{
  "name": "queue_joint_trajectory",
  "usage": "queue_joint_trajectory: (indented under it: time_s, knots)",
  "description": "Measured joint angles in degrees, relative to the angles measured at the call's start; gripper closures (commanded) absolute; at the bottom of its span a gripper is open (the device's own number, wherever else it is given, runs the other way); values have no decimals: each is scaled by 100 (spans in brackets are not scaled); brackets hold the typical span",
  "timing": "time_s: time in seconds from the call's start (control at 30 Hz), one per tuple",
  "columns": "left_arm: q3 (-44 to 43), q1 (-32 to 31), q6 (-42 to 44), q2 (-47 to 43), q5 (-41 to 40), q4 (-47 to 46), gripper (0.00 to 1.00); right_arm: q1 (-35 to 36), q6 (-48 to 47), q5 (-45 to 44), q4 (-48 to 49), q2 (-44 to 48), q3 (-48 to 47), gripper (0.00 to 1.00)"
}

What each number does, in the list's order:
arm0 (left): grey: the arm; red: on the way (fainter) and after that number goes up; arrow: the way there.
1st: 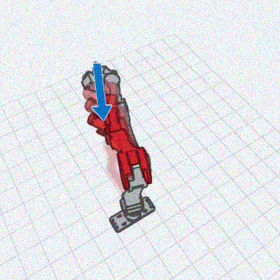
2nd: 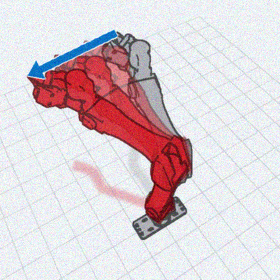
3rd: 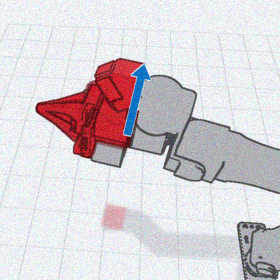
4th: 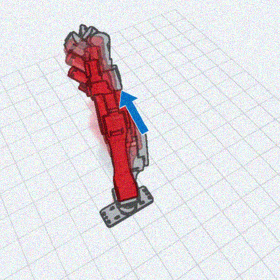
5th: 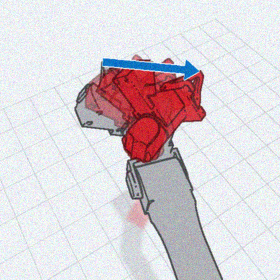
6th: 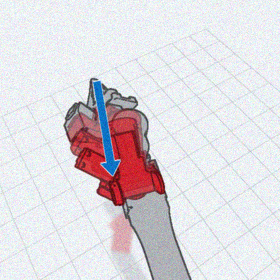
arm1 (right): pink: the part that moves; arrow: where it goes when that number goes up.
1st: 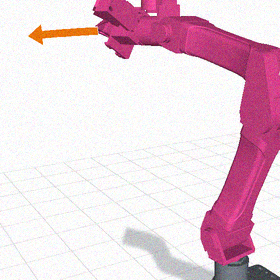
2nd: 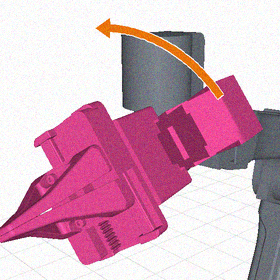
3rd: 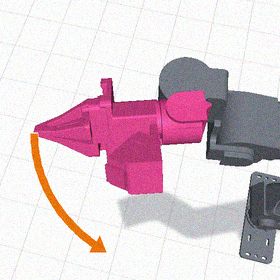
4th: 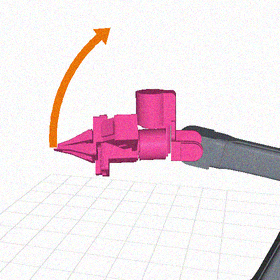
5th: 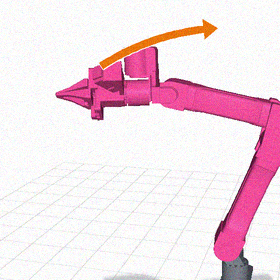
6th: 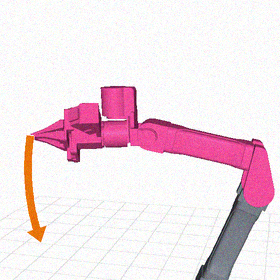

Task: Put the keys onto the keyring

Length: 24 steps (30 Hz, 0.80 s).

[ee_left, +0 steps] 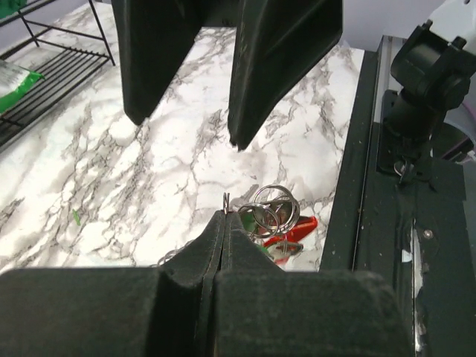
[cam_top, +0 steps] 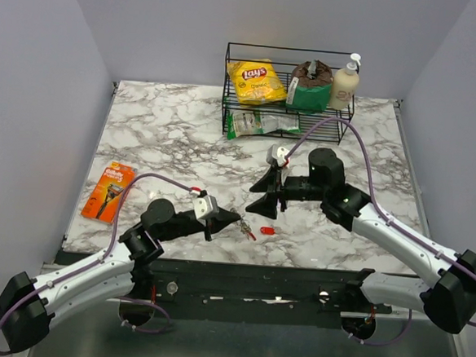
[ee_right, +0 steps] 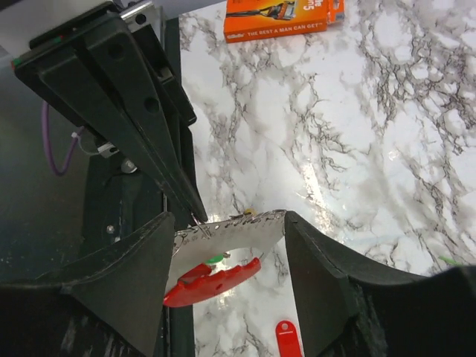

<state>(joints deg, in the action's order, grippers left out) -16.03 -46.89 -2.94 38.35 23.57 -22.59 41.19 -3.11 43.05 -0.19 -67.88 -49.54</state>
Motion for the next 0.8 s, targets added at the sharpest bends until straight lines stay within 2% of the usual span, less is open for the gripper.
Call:
queue_joint_trajectory:
  time_s: [0.27,0.8]
  knots:
    - [28,0,-11,-157,105,-433,100,-2,-289,197,-52,155,-2,30]
    - [-131,0,118,-205,109,-254,100,-2,-391,501,-275,-92,-33,30]
